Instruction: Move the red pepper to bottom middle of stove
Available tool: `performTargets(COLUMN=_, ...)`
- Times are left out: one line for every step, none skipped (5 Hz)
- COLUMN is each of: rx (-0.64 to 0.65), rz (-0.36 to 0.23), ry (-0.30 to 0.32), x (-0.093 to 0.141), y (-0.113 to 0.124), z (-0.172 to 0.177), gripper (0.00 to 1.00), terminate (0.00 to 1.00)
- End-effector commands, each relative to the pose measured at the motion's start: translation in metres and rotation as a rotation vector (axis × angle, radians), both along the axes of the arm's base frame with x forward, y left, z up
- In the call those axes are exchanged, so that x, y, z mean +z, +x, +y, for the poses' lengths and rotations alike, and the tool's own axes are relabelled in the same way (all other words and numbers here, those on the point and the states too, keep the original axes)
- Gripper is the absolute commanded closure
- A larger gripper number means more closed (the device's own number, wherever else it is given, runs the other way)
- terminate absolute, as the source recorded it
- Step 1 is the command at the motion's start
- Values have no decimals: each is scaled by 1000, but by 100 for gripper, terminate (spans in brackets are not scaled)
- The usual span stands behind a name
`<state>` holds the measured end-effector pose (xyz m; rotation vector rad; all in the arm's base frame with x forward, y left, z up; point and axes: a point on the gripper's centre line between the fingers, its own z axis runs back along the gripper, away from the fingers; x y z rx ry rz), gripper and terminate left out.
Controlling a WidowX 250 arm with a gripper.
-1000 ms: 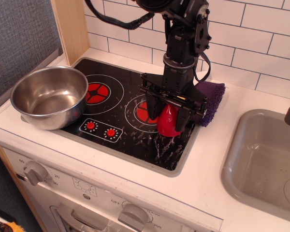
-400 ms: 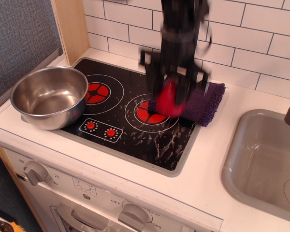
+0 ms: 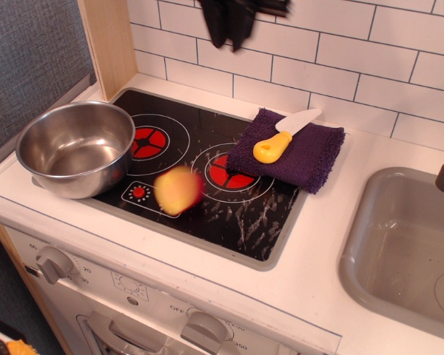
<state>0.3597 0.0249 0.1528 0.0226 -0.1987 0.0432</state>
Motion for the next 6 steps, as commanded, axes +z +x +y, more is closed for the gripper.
performTargets(rx=142, rz=80, ry=-36, x=-42, y=28, z=68, gripper=100, terminate=0)
performTargets(rx=124, rz=96, ry=-16, x=-48, y=25, z=70, gripper=100, terminate=0)
performTargets(rx=78, rz=78, ry=15, x=-45, y=24, z=65, gripper=0, terminate=0)
performTargets(rx=53, rz=73, ry=29, x=-44, y=23, z=62, gripper=0, terminate=0)
performTargets(rx=53, rz=73, ry=29, x=-44, y=23, z=62, gripper=0, terminate=0)
performTargets(rx=53, rz=73, ry=29, x=-44, y=23, z=62, gripper=0, terminate=0)
